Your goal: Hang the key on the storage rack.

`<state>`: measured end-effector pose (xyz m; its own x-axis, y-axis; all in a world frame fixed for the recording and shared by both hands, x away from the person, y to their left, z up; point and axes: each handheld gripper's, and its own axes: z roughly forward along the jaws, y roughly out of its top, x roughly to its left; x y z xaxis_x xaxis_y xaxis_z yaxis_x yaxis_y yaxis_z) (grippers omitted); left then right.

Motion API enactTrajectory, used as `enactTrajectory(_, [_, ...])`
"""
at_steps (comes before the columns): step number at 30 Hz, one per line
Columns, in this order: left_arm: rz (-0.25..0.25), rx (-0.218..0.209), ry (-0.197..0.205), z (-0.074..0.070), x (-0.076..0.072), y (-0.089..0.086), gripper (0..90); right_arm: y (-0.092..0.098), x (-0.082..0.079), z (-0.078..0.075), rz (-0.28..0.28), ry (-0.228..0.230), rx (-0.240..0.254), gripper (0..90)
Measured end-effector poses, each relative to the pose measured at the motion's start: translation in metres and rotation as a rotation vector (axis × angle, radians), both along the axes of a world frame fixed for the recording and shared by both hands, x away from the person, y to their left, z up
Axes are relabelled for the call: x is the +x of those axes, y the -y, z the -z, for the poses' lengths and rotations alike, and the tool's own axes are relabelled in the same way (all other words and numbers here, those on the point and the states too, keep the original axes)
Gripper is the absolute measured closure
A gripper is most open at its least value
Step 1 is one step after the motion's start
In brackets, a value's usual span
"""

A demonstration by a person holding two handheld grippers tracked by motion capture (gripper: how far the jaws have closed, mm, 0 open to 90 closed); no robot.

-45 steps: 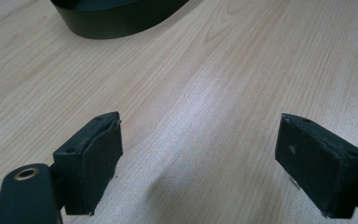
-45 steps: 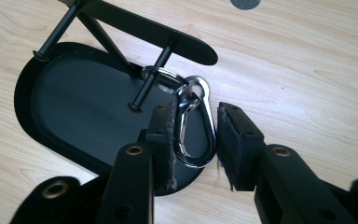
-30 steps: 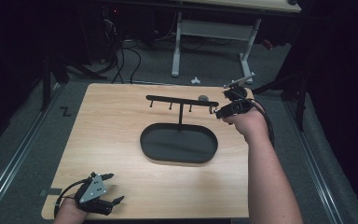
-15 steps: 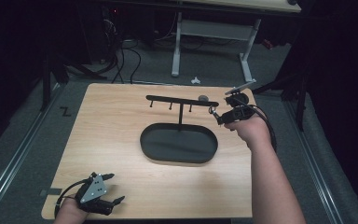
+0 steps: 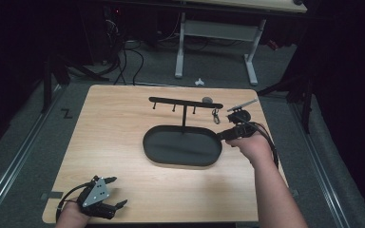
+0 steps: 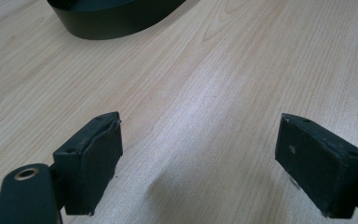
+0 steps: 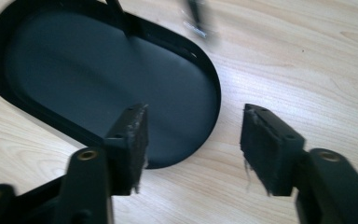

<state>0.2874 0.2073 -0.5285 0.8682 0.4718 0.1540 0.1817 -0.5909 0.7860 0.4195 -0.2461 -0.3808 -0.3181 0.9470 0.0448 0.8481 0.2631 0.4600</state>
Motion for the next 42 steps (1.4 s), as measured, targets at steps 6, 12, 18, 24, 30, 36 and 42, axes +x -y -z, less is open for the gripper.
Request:
enactTrajectory(6, [-0.002,0.001,-0.003,0.001,0.000,0.000,15.3,0.000,-0.014,0.025,-0.021,0.039,0.000,34.6])
enactTrajectory(12, [0.002,0.010,0.000,0.000,0.000,0.001,15.3,0.008,-0.029,0.052,-0.020,0.131,-0.001,34.6])
enactTrajectory(18, [0.001,0.012,-0.002,0.001,0.001,0.001,15.4,0.014,-0.048,0.080,0.011,0.167,0.020,31.8])
enactTrajectory(24, [-0.009,0.007,-0.003,0.001,0.002,0.000,15.4,0.014,-0.074,0.103,0.003,0.228,0.035,30.4])
enactTrajectory(30, [-0.013,-0.036,-0.004,0.000,0.002,-0.004,15.4,0.009,-0.108,0.123,-0.011,0.324,0.032,30.7])
enactTrajectory(36, [-0.036,-0.071,0.006,-0.002,0.002,-0.005,15.4,0.012,-0.151,0.134,0.052,0.418,0.106,32.3])
enactTrajectory(42, [-0.037,-0.071,0.017,-0.004,0.002,-0.004,15.4,0.011,-0.156,0.143,0.032,0.393,0.066,31.6])
